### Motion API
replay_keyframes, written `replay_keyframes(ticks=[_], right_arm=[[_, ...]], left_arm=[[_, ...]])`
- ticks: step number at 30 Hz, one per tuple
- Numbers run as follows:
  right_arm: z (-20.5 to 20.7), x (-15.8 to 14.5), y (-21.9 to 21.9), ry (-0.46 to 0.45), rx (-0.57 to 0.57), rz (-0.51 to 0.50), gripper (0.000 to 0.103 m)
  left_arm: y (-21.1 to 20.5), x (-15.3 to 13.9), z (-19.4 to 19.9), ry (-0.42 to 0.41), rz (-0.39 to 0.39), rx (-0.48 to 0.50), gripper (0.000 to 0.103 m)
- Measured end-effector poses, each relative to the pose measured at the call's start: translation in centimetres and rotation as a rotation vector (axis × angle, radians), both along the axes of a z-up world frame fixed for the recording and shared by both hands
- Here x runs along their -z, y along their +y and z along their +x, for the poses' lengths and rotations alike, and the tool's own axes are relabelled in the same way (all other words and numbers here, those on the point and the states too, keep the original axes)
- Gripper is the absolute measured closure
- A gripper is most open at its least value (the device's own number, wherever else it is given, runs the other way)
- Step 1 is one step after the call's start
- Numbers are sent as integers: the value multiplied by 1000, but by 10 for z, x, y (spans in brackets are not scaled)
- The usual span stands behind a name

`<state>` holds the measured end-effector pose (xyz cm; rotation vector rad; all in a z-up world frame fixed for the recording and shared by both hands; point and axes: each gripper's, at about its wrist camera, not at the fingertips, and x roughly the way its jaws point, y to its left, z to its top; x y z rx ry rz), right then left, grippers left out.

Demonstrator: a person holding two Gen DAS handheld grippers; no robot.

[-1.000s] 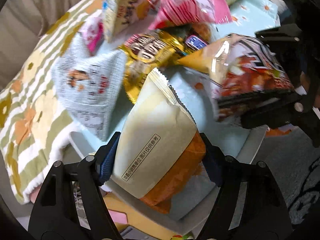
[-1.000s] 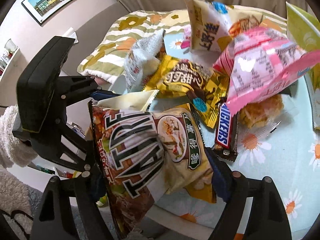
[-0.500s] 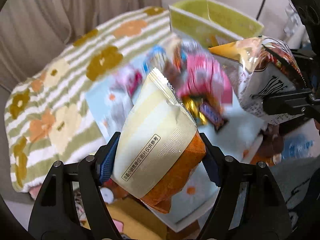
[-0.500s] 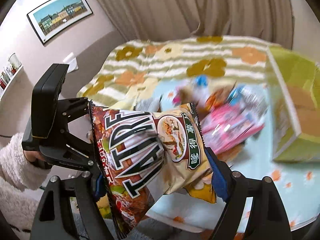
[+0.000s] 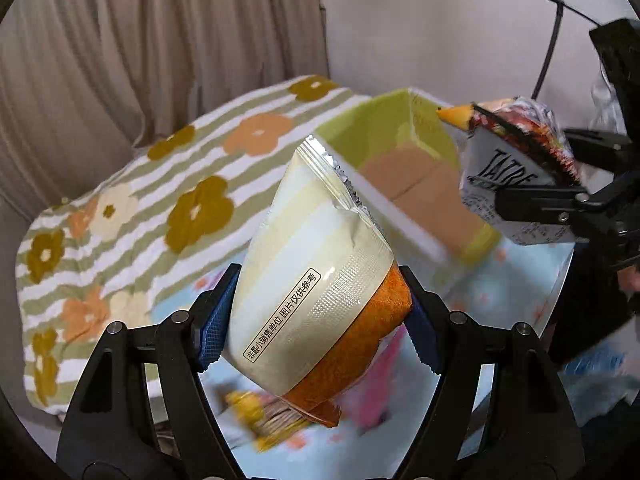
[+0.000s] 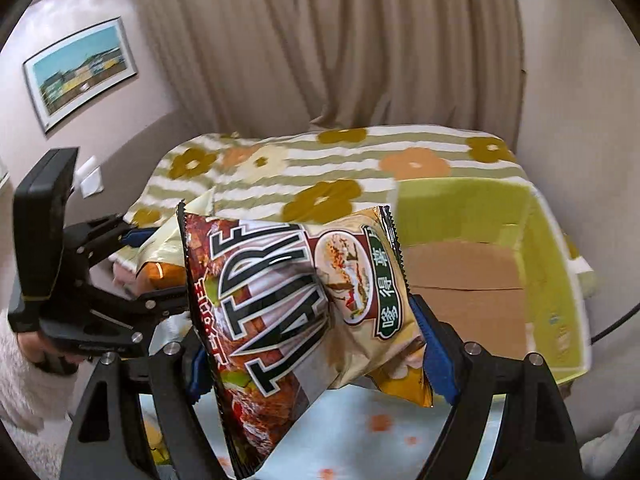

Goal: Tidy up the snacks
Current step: 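Carry both bags over the box and open both tools to drop them in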

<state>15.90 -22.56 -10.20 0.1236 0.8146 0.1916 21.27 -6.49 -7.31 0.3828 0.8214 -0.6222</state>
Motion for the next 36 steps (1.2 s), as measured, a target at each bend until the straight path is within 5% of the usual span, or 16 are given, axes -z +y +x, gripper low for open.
replay_keyframes(ticks=[8, 14, 22, 24, 26, 27, 36], right_arm=[[12, -3, -113, 47, 107, -10, 23], [30, 15, -154, 113, 102, 24, 23], [39, 33, -167, 156, 113, 55, 23], [40, 37, -168, 170, 120, 55, 23], [42, 39, -168, 184, 130, 46, 23], [44, 40, -169, 189, 136, 43, 23], [47, 47, -166, 220, 155, 13, 23]], left_arm=[[-127, 15, 28, 81, -37, -26, 31], [-193, 52, 46, 170, 8, -39, 31], [-215, 95, 59, 245, 68, -36, 30], [-215, 99, 57, 239, 76, -43, 24], [-216, 99, 56, 213, 83, -54, 3], [-214, 99, 56, 198, 93, -61, 0], [-196, 85, 47, 158, 86, -76, 0]])
